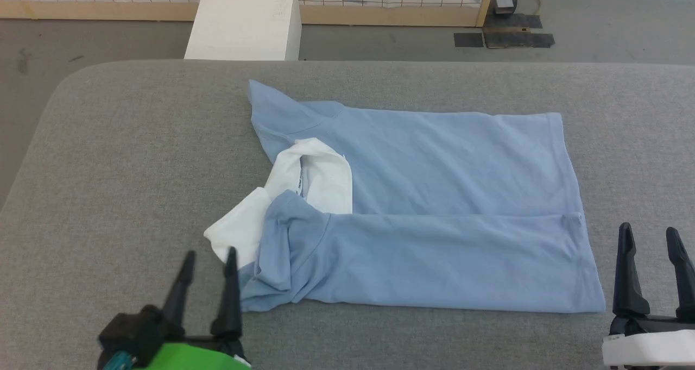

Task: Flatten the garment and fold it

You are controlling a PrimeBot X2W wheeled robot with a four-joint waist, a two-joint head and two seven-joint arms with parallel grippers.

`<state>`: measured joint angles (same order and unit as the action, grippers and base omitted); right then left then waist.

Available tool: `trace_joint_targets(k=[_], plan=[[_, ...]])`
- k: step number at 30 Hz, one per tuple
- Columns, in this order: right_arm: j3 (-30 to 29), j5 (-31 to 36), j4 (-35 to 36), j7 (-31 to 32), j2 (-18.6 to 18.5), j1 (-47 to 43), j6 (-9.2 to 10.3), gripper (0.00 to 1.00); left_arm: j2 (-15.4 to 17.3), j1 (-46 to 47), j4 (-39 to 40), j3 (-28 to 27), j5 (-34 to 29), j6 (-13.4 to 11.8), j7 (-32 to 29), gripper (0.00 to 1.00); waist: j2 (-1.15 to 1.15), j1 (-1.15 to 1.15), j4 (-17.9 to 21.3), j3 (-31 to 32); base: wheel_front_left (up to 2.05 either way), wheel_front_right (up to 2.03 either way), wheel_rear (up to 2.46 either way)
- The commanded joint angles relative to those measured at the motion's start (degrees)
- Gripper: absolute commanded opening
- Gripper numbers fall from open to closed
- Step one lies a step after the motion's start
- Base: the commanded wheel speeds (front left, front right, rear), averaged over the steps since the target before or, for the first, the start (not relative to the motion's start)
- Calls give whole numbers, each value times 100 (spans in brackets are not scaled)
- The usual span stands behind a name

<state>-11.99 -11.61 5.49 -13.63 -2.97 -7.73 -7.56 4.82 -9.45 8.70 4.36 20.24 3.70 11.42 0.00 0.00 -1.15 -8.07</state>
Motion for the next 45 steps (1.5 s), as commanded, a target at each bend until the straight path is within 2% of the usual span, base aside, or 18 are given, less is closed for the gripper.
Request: trace_joint_targets(k=[1,10,11,18,22,24,25,26,29,33,37,40,45], plan=[[11,-44,-32,-37,9,30,8,100,54,24,-23,56,86,58,-212,100,0,0,-4,-20,0,0,0],[124,-104,-117,-7,9,100,8,100,530,592,-323,430,532,143,-2557,100,0,0,25,-219,0,0,0],[146,-112,-143,-5,9,153,8,100,676,768,-538,481,530,96,-3064,100,0,0,81,-290,0,0,0],[225,-152,-245,-10,9,217,8,100,812,1044,-1272,582,426,-167,-3892,100,0,0,256,-421,0,0,0],[222,-165,-295,-12,9,226,8,100,617,1075,-1557,603,762,-287,-4478,100,0,0,324,-458,0,0,0],[229,-167,-311,-10,9,236,8,100,569,1090,-1610,653,877,-254,-4665,100,0,0,351,-470,0,0,0],[235,-169,-317,-8,9,241,8,100,570,1099,-1628,681,895,-229,-4707,42,0,0,363,-472,0,0,0],[245,-170,-322,-5,9,246,8,100,577,1108,-1645,708,901,-194,-4718,0,0,0,378,-476,0,0,0],[273,-173,-336,12,9,276,8,100,569,1097,-1678,726,958,-131,-4682,0,0,0,412,-481,0,0,0],[279,-137,-296,97,9,366,8,100,515,1089,-1593,612,971,-132,-4262,0,0,0,427,-501,0,0,0],[274,-119,-147,441,9,550,8,100,494,1069,-1458,523,957,-134,-3907,0,0,0,421,-547,0,0,0],[176,-96,-50,1200,3,657,8,100,502,1063,-1341,491,938,-129,-3735,0,0,0,411,-585,0,0,0],[-286,-130,-42,2937,-21,639,8,100,510,1126,-1173,527,895,-129,-3655,0,0,0,322,-655,0,0,0]])
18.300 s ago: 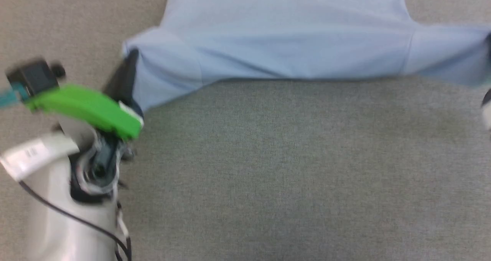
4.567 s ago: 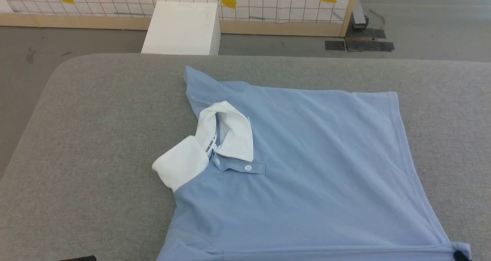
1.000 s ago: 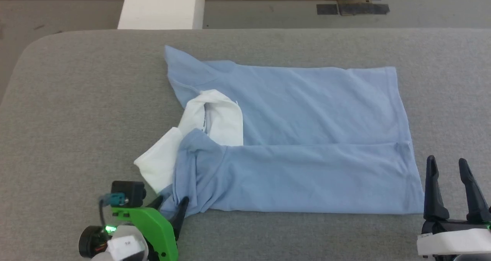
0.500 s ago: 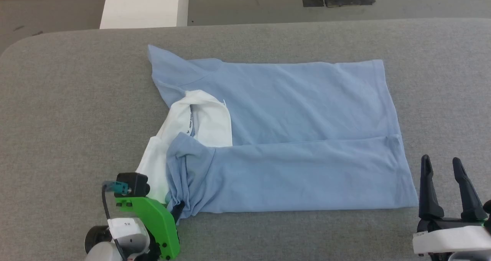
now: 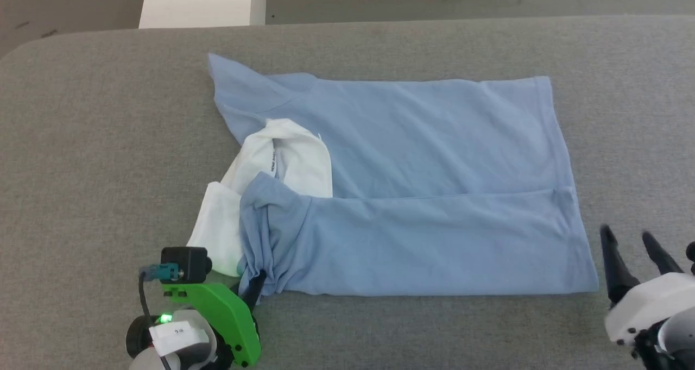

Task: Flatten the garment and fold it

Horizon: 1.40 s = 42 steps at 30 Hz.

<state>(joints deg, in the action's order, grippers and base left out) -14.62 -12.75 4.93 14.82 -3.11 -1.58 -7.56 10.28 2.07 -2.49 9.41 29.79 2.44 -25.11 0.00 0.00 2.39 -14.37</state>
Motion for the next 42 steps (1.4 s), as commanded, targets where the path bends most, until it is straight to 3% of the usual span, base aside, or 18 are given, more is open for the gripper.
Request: trace_joint_targets(k=[1,6,18,19,20,32,42], plan=[[-27,1,26,381,-4,-19,8,100,-38,-15,-34,33,-63,-8,-8,0,0,0,-48,-32,0,0,0],[-93,-59,123,1235,16,-180,8,100,-51,25,52,77,-64,-21,-13,0,0,0,-118,-103,0,0,0],[266,-269,-459,1413,23,-68,8,100,-32,111,45,70,0,-33,36,0,0,0,-141,-204,0,0,0],[275,-269,-508,1404,23,-47,8,69,-35,115,54,72,3,-39,35,0,0,0,-141,-202,0,0,0],[283,-344,-627,1414,23,9,8,0,-38,103,76,56,38,-57,37,0,0,0,-135,-190,0,0,0],[-62,-674,-2,1361,23,321,8,0,-11,-125,477,-272,654,52,7,0,0,0,-28,29,0,0,0],[-593,-949,1191,2227,23,-115,8,0,262,-949,1751,-628,1018,-286,-588,0,0,0,19,509,0,0,0]])
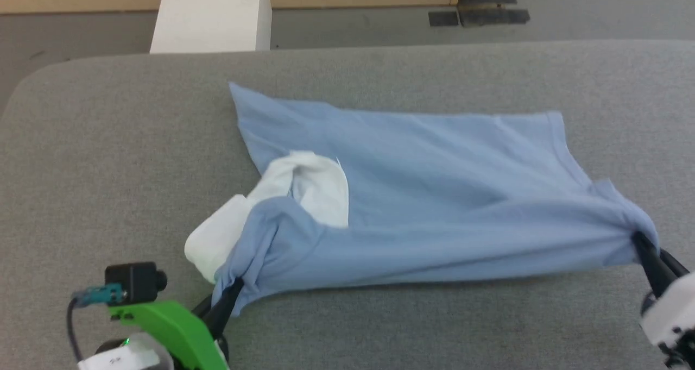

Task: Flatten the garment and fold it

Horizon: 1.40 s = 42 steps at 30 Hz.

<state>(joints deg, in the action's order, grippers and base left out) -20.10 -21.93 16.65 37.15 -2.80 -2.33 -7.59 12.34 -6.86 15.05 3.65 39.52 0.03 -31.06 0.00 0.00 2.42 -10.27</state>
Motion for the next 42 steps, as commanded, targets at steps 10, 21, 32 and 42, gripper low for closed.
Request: trace_joint_targets(k=[10,21,32,42], plan=[[-458,-713,315,653,-8,-1115,10,0,-11,-1273,876,-5,415,-374,-530,0,0,0,8,287,0,0,0],[-125,-763,-381,290,-8,-1587,10,0,-188,-1363,28,256,447,-270,-418,0,0,0,-71,247,0,0,0],[284,-532,-1300,-127,-8,-1134,10,100,-314,-567,-1044,306,472,-13,-113,83,0,0,-68,106,0,0,0],[-469,-582,2,-534,-8,-968,10,100,-254,-783,328,-282,365,47,758,100,0,0,-69,62,0,0,0]])
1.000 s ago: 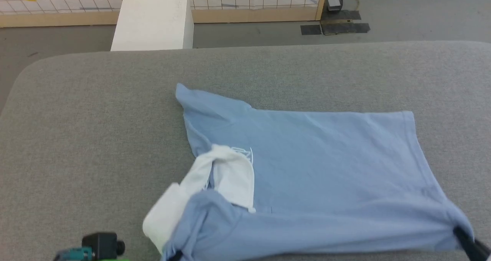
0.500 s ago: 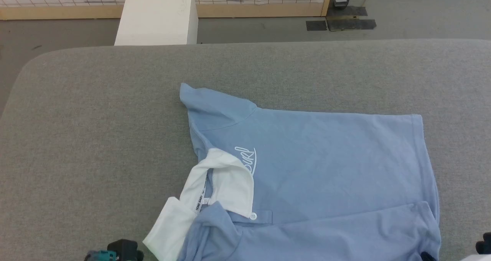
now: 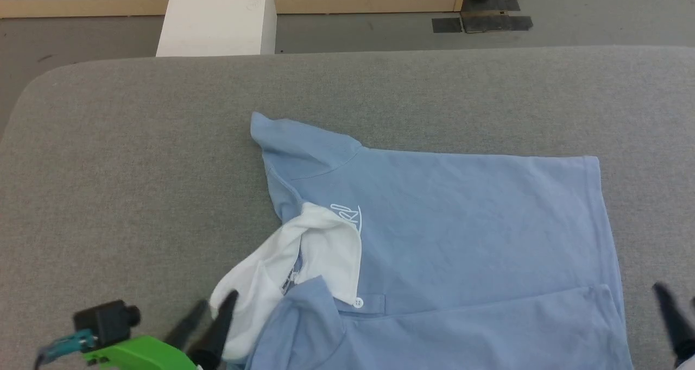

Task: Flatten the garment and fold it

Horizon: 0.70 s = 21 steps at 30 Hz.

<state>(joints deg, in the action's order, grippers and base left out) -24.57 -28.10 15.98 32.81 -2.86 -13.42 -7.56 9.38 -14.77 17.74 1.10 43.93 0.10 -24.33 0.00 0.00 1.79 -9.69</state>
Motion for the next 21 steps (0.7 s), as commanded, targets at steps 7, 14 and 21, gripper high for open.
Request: trace_joint_targets(k=[7,14,21], plan=[[327,800,471,-2016,-2,657,8,100,-203,505,275,-46,-1303,206,2075,100,0,0,-50,54,0,0,0],[990,1489,197,-3220,-2,522,8,100,-394,591,-548,401,-2336,253,3654,100,0,0,-60,90,0,0,0],[1133,1398,-456,-3797,-2,313,8,100,-558,552,-1186,546,-2514,118,3914,100,0,0,-91,94,0,0,0]])
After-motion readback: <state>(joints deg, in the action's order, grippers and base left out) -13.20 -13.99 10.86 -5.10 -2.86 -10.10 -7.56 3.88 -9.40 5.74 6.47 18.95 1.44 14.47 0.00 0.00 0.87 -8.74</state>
